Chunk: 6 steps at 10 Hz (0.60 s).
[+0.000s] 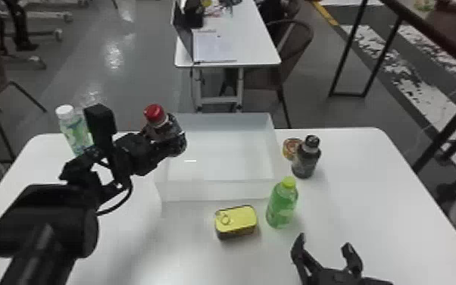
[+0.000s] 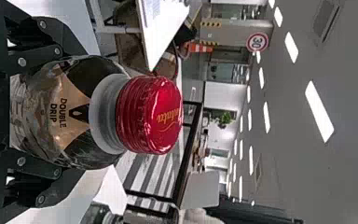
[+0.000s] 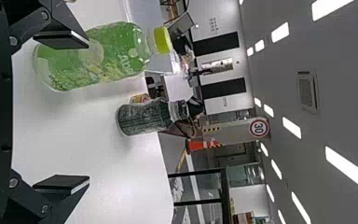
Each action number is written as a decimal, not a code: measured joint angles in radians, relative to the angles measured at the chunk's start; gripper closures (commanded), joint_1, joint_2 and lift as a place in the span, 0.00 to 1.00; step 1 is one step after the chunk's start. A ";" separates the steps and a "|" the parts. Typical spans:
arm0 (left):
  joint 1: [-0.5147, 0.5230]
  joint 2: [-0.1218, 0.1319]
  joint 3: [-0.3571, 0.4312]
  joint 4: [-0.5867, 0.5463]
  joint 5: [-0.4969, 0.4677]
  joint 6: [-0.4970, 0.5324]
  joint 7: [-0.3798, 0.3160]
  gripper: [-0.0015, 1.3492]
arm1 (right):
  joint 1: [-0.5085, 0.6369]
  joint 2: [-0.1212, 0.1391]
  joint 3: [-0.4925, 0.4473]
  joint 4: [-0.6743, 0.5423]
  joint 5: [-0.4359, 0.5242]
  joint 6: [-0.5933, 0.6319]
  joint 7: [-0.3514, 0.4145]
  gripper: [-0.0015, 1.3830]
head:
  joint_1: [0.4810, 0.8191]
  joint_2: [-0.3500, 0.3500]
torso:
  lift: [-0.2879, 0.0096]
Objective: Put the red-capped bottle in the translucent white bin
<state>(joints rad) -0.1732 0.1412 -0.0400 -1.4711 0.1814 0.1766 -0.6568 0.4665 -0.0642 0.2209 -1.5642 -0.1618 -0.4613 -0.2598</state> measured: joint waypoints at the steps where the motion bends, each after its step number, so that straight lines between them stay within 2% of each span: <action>1: -0.027 0.007 -0.053 0.026 0.017 0.024 -0.009 0.61 | -0.001 0.001 0.000 0.001 -0.001 0.000 0.004 0.18 | 0.63 0.37 | 0.71; 3: -0.062 0.012 -0.113 0.072 -0.007 0.094 -0.032 0.61 | -0.002 0.001 0.000 0.003 -0.005 0.000 0.005 0.18 | 0.63 0.32 | 0.71; 6: -0.118 -0.001 -0.124 0.211 -0.071 0.130 -0.078 0.61 | -0.002 0.001 0.000 0.005 -0.010 0.000 0.008 0.18 | 0.63 0.32 | 0.71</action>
<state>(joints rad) -0.2910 0.1397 -0.1645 -1.2603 0.1103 0.3068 -0.7344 0.4647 -0.0629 0.2209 -1.5594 -0.1715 -0.4615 -0.2520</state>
